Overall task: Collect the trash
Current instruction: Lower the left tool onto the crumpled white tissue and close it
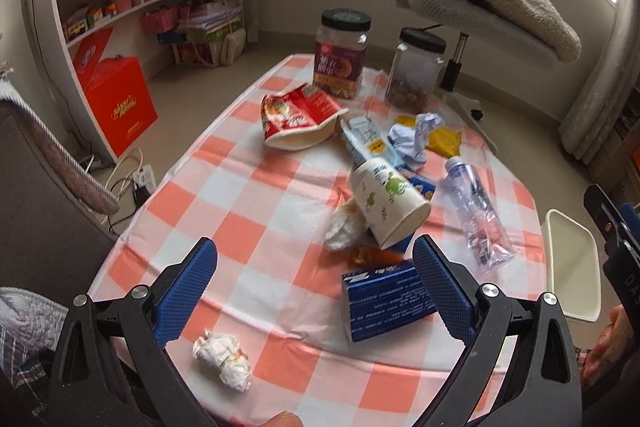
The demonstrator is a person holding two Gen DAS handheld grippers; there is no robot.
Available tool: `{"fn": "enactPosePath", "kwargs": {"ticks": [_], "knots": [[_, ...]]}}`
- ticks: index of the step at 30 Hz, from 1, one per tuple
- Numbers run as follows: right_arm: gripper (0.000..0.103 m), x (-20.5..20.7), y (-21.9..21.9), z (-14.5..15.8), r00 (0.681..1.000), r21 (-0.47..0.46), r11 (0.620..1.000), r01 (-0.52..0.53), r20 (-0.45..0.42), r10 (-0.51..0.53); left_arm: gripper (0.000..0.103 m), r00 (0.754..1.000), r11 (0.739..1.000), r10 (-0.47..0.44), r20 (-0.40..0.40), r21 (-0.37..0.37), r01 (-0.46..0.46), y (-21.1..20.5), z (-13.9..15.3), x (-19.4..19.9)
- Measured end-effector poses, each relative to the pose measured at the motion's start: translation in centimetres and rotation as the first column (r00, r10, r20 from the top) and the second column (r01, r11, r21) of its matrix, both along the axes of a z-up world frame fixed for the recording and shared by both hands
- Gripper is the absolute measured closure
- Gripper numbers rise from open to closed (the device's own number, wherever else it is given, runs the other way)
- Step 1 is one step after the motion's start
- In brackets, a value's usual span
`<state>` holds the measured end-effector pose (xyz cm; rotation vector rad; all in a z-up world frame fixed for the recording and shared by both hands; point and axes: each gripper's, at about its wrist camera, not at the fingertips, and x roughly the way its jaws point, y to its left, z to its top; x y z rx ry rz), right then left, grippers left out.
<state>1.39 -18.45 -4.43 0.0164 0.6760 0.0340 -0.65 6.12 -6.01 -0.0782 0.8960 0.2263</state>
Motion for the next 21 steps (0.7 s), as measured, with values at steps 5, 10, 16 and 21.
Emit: {"fn": "enactPosePath", "kwargs": {"ticks": [5, 10, 16, 21], "knots": [[0.007, 0.8, 0.9, -1.0, 0.999, -0.074, 0.996, -0.046, -0.017, 0.045, 0.008, 0.951, 0.953, 0.036, -0.308, -0.275, -0.125, 4.8, -4.9, -0.6], [0.007, 1.2, 1.9, -1.5, 0.996, -0.072, 0.994, -0.08, -0.038, 0.077, 0.008, 0.898, 0.883, 0.009, -0.44, -0.418, -0.214, 6.4, -8.8, -1.9], [0.007, 1.5, 2.4, -2.2, 0.994, -0.063, 0.994, -0.093, -0.064, 0.089, 0.023, 0.87, 0.859, 0.036, -0.491, -0.431, -0.279, 7.2, -11.0, -2.5], [0.007, 2.1, 2.0, -2.7, 0.991, -0.029, 0.996, -0.086, -0.104, 0.083, 0.042, 0.857, 0.855, 0.046, -0.514, -0.422, -0.3, 7.4, -12.7, -1.9]]}}
